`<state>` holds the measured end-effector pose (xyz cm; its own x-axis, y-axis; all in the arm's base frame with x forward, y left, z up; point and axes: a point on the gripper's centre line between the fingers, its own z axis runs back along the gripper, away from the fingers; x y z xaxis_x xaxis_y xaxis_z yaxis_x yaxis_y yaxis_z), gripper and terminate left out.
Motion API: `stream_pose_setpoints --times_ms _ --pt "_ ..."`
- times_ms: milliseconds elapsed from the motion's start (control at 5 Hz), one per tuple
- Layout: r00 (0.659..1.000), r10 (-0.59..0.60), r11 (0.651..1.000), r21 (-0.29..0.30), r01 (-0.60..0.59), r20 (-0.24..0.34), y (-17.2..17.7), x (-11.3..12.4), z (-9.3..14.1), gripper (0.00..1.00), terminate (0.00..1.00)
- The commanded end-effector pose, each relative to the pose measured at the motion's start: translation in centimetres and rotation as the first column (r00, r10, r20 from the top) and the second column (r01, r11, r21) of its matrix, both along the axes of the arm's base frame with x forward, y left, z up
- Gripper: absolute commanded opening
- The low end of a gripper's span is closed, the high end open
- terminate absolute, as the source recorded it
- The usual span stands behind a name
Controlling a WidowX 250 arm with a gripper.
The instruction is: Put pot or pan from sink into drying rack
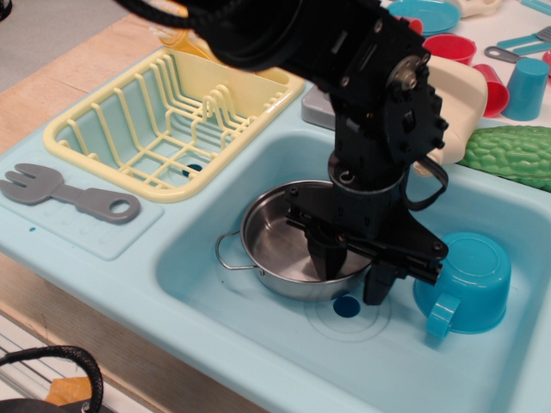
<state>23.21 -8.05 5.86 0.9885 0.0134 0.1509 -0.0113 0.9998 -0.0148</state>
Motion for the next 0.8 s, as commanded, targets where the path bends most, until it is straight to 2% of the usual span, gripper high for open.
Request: stream_pose_setpoints --times_ms 0,600 --pt "1.0 0.01 1.0 -0.011 -0.009 0.029 0.2 0.0 0.3 0.0 0.0" --pt "0.998 0.06 0.993 0.101 -0.059 0.0 -1.0 -2.1 4.2 0.0 0.0"
